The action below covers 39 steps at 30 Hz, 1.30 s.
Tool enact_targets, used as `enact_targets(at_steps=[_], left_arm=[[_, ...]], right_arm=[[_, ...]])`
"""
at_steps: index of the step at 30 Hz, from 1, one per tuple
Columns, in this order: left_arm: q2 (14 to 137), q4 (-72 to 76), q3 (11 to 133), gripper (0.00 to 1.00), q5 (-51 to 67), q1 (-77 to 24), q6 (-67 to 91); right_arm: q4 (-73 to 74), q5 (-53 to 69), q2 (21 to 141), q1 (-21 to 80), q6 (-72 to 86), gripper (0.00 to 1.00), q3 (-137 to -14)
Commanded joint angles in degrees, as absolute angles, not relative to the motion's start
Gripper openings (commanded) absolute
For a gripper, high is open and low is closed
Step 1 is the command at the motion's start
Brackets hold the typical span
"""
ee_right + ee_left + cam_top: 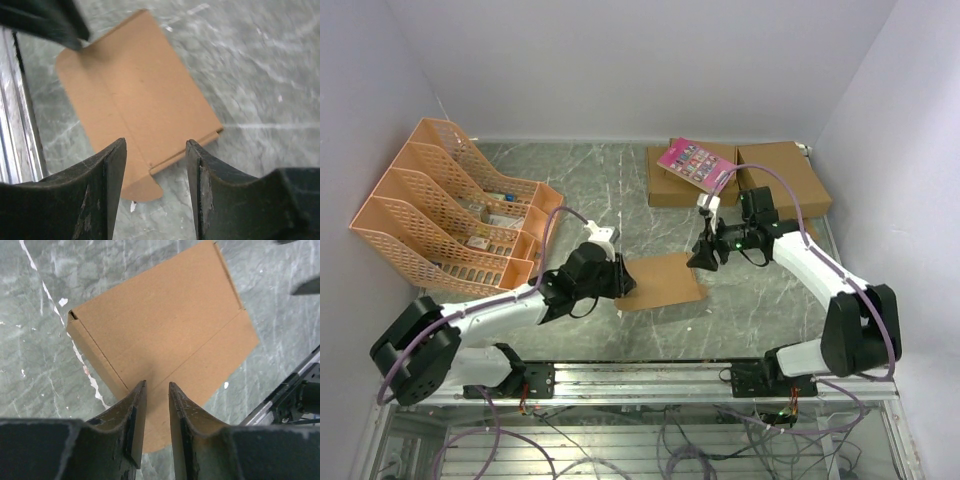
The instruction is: Fold the paper box
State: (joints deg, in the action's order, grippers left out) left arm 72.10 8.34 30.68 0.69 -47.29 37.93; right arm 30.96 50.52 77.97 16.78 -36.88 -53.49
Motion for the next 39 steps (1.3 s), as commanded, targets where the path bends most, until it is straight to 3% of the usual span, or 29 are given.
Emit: enact_targets(at_steps=[1,5,10,14,18,23,39], left_arm=[[66.5,7.8,31.3,0.36,0.1,-46.8,38.5],[60.3,9.5,27.3,0.46,-3.5,-46.7,40.8],[51.9,16.4,18.2,0.76,-7.3,-46.4,45.8],[49.7,19.5,14.6,0.88,-5.7,-45.4,48.2],[53.8,26.4,12.6,0.9,-0.8,-43.7,50.8],[62.9,38.4,10.6,0.91,4.2,-41.2,54.7],[72.3,43.9,14.9,0.93,5.6,-40.9,57.2]], right_arm=[[15.9,47.3,83.0,11.9,-8.6,0.51,-49.7],[14.8,44.4,88.2,10.0,-3.0,0.51,-49.4],[14.4,44.0,92.9,9.1,0.2,0.49,-49.6],[14.5,47.1,95.9,7.2,1.7,0.42,-49.5],[15.7,49.4,98.6,6.1,1.3,0.26,-50.1],[15.7,49.4,100.1,4.4,1.7,0.19,-49.8],[16.6,51.3,102.4,2.7,1.4,0.18,-50.2]])
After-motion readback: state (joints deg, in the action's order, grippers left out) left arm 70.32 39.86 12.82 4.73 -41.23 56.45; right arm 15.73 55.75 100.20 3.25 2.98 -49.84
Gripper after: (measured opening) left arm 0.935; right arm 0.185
